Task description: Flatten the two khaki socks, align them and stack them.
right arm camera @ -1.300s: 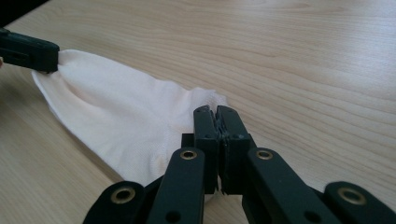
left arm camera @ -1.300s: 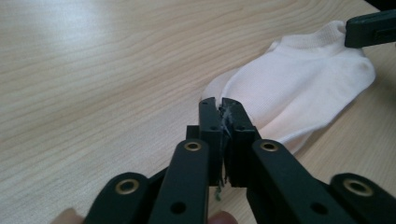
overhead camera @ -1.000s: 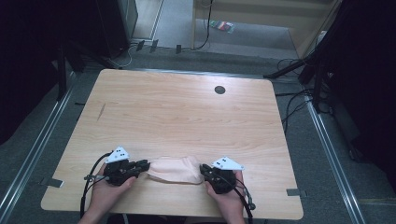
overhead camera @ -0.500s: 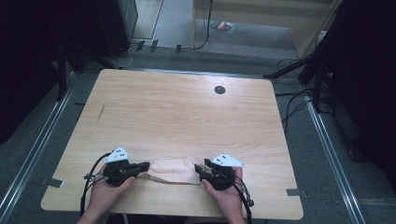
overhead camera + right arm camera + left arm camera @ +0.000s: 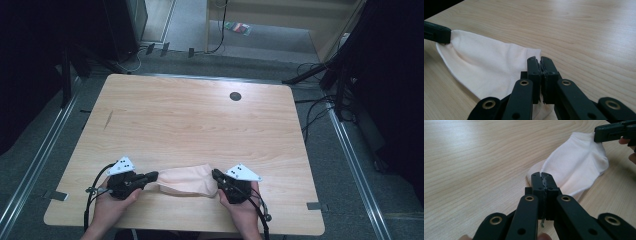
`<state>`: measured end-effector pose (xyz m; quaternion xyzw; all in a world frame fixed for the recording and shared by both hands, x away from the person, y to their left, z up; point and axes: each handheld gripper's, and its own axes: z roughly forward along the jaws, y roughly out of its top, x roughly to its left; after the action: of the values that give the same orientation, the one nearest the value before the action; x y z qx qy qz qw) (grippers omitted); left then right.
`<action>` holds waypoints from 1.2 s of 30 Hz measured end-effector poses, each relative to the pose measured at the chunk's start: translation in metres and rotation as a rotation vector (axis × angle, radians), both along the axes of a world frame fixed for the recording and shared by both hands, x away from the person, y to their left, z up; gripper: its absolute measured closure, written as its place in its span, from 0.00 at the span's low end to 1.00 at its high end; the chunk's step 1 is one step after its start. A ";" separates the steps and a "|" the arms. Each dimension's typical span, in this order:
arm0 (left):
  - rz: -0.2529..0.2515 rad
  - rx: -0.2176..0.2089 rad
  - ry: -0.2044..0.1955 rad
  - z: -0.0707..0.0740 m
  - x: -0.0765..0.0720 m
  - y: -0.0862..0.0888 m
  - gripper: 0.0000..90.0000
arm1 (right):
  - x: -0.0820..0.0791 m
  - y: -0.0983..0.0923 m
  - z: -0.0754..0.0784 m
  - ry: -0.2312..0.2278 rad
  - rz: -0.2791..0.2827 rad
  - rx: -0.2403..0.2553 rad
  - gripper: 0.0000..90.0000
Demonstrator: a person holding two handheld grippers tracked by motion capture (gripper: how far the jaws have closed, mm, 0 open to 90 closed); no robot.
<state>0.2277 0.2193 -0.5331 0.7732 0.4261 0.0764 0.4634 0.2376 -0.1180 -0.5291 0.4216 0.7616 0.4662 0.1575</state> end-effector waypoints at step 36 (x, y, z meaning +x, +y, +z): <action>0.136 0.055 0.091 -0.020 0.024 -0.011 1.00 | -0.020 0.120 -0.026 0.207 0.241 -0.024 1.00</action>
<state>0.2518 0.2085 -0.5535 0.7577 0.4959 0.0844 0.4158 0.2180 0.0018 -0.5549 0.3710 0.8243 0.4269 0.0263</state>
